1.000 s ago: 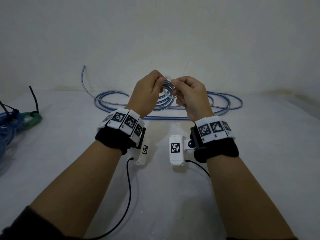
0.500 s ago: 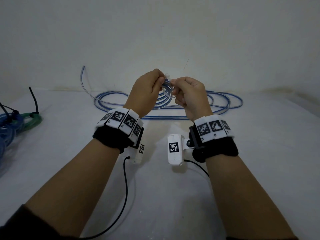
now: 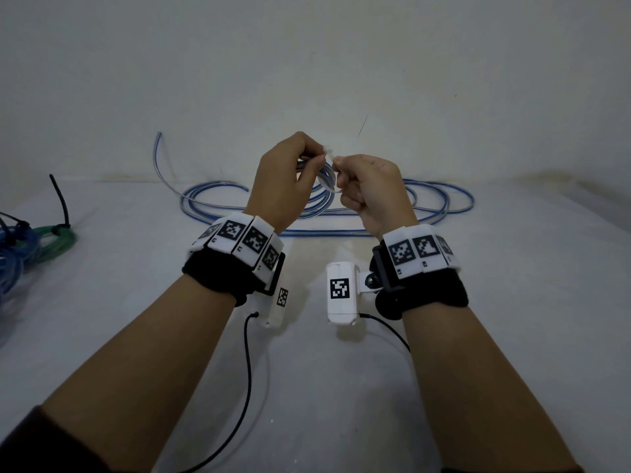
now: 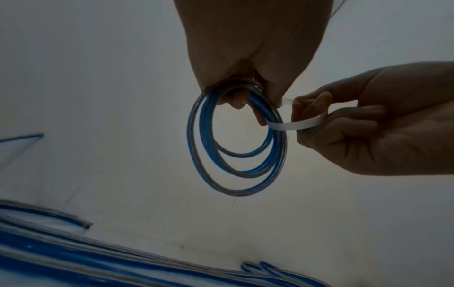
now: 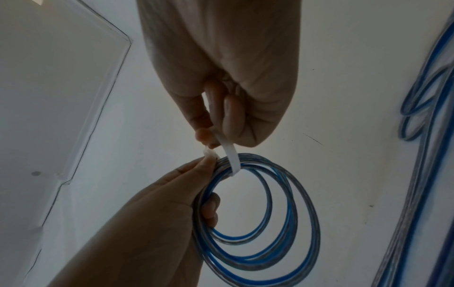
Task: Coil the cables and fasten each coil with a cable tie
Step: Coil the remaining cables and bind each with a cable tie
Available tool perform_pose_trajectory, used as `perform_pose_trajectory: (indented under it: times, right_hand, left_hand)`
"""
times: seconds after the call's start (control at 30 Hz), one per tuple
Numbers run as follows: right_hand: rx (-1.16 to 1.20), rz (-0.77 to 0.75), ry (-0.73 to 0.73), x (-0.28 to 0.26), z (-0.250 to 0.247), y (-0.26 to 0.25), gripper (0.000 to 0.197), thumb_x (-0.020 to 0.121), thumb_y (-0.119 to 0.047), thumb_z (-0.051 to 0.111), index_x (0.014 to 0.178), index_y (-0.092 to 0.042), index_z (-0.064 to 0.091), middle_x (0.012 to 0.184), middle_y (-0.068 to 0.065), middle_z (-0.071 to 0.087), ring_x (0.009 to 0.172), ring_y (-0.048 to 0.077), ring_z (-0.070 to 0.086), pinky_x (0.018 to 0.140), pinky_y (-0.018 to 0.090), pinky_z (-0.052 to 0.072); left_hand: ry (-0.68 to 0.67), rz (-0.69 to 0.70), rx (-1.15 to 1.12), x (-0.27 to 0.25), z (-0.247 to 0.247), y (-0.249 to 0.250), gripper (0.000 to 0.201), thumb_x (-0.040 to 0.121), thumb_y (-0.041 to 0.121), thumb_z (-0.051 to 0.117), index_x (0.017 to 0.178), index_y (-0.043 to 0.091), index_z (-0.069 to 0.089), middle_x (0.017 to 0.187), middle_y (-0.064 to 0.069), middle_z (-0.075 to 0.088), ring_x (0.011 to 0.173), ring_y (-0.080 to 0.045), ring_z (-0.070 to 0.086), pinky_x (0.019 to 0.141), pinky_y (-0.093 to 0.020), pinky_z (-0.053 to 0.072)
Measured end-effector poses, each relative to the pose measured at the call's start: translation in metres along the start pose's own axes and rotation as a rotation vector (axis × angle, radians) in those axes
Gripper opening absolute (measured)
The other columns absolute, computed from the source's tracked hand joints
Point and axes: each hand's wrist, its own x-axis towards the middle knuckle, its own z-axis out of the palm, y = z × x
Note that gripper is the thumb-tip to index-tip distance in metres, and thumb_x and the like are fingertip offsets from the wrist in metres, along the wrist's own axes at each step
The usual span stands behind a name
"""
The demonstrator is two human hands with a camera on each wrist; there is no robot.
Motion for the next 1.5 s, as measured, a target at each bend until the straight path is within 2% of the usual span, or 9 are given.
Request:
perform_pose_trajectory:
  times: [0.17,0.3,0.47,0.63,0.87,0.97,1.1,1.3,1.5]
  right_hand:
    - [0.021,0.017,0.001,0.000,-0.001,0.000,0.020,0.089,-0.003,0.054,0.069,0.000,0.055,0.043,0.001,0.049,0.031,0.007,0.025,0.036,0.017,0.017]
    - [0.041,0.022,-0.001,0.000,0.000,0.000,0.020,0.090,-0.004,0.055,0.070,-0.001,0.056,0.046,0.002,0.049,0.032,0.006,0.025,0.037,0.018,0.017]
    - [0.004,-0.009,-0.001,-0.004,0.002,-0.001,0.017,0.091,-0.009,0.058,0.077,0.000,0.056,0.054,0.006,0.050,0.032,0.006,0.029,0.036,0.017,0.025]
    - [-0.005,-0.029,0.015,-0.003,-0.001,-0.002,0.010,0.091,-0.010,0.058,0.096,-0.002,0.060,0.058,0.004,0.052,0.036,0.006,0.034,0.041,0.017,0.031]
    - [0.035,0.012,-0.032,-0.001,-0.002,0.001,0.005,0.089,-0.003,0.058,0.089,-0.003,0.063,0.065,0.006,0.052,0.040,0.005,0.041,0.045,0.016,0.042]
    - [0.081,0.049,-0.012,0.002,-0.008,0.001,0.008,0.088,0.000,0.057,0.082,-0.003,0.061,0.065,0.005,0.056,0.040,0.005,0.044,0.044,0.016,0.042]
    - [0.039,0.123,0.049,0.007,-0.013,0.002,0.014,0.091,-0.003,0.053,0.078,-0.008,0.057,0.067,0.002,0.051,0.039,0.005,0.035,0.040,0.017,0.028]
    - [0.099,0.155,0.222,0.012,-0.029,0.007,0.016,0.092,-0.005,0.052,0.077,-0.007,0.056,0.064,0.002,0.043,0.043,0.007,0.033,0.039,0.018,0.025]
    - [0.073,0.185,-0.054,0.008,-0.030,0.005,0.012,0.091,-0.018,0.059,0.086,-0.007,0.063,0.069,0.000,0.062,0.053,0.010,0.050,0.049,0.020,0.041]
  left_hand:
    - [0.005,-0.021,-0.007,0.001,0.000,0.002,0.009,0.090,0.009,0.054,0.089,0.003,0.060,0.081,0.012,0.056,0.075,0.002,0.055,0.070,-0.006,0.042]
    - [-0.029,0.006,0.059,0.003,-0.002,0.001,0.011,0.089,0.011,0.055,0.086,0.002,0.061,0.083,0.007,0.057,0.076,-0.009,0.053,0.069,-0.011,0.040]
    - [-0.063,0.064,0.144,0.002,-0.004,0.003,0.013,0.087,0.014,0.055,0.086,0.004,0.063,0.081,0.010,0.053,0.075,-0.010,0.049,0.072,-0.025,0.039]
    - [-0.095,0.087,0.179,0.005,-0.008,0.005,0.012,0.088,0.015,0.055,0.088,0.006,0.064,0.081,0.011,0.053,0.076,-0.009,0.049,0.076,-0.030,0.041]
    - [-0.175,0.045,0.208,0.008,-0.010,0.006,0.011,0.087,0.015,0.055,0.087,0.009,0.065,0.081,0.004,0.062,0.079,-0.018,0.058,0.080,-0.037,0.048]
    - [-0.219,0.028,0.208,0.006,-0.007,0.008,0.011,0.089,0.014,0.056,0.088,0.009,0.065,0.083,0.000,0.066,0.080,-0.016,0.059,0.077,-0.027,0.047]
    - [-0.287,-0.007,0.140,0.007,-0.006,0.014,0.009,0.089,0.010,0.056,0.088,0.009,0.065,0.078,0.006,0.061,0.069,0.000,0.054,0.065,-0.002,0.037]
    - [-0.464,-0.037,0.090,-0.002,-0.006,0.018,0.010,0.090,0.010,0.054,0.090,0.011,0.064,0.073,0.022,0.052,0.063,0.018,0.048,0.058,-0.001,0.032]
    - [-0.332,-0.146,0.046,0.000,-0.004,0.014,0.009,0.091,0.013,0.053,0.089,0.014,0.062,0.069,0.019,0.054,0.059,0.013,0.050,0.057,-0.002,0.033]
